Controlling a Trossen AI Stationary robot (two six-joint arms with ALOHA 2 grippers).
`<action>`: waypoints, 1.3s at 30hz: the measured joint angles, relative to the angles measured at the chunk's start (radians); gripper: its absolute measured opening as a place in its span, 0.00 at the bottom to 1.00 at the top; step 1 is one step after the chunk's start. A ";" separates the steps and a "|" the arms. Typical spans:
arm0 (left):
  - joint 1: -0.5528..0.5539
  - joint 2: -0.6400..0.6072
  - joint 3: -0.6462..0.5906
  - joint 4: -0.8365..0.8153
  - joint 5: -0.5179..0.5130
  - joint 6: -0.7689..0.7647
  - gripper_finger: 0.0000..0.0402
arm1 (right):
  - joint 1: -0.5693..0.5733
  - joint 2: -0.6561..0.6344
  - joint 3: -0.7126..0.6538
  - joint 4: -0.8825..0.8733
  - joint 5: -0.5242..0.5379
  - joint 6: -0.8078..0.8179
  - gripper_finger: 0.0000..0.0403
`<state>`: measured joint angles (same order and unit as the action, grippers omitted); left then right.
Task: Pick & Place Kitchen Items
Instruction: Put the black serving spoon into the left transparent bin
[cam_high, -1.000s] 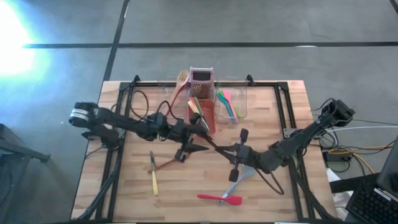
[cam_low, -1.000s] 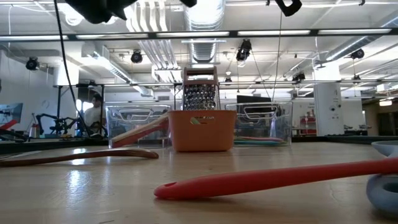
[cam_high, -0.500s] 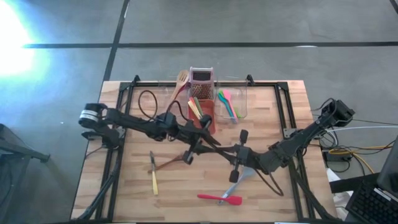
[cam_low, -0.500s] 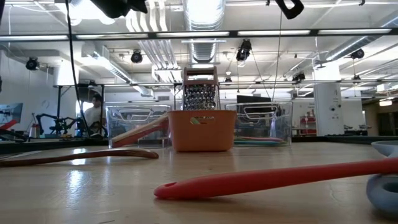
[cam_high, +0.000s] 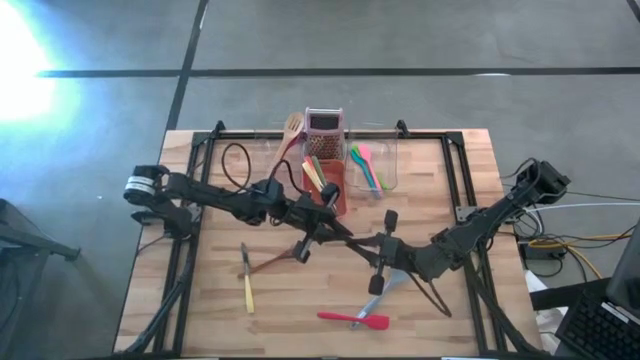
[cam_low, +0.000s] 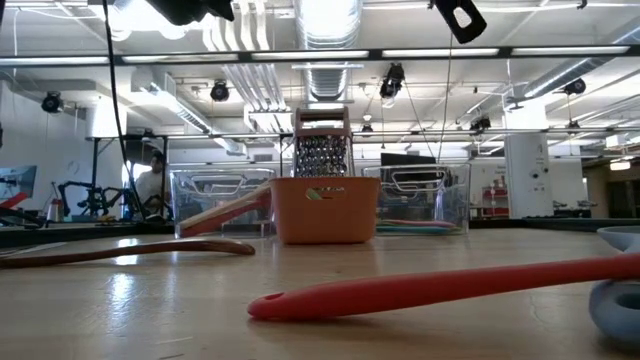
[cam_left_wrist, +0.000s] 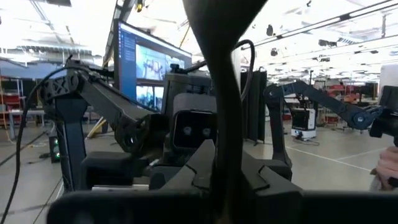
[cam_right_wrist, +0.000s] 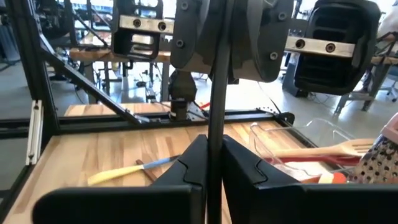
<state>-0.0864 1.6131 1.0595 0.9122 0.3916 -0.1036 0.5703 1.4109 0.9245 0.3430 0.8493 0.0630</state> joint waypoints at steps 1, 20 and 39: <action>0.000 0.000 0.000 -0.009 0.000 -0.001 0.05 | 0.004 0.000 0.000 -0.011 -0.001 0.005 0.07; 0.000 -0.297 -0.003 -0.652 -0.224 0.085 0.05 | 0.140 -0.187 0.000 -0.708 0.251 0.595 0.26; 0.514 -0.344 0.395 -1.542 -0.460 0.084 0.05 | 0.138 -0.185 0.000 -0.731 0.254 0.627 0.20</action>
<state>0.4272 1.2689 1.4550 -0.6297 -0.0683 -0.0200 0.7082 1.2259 0.9241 -0.3881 1.1030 0.6896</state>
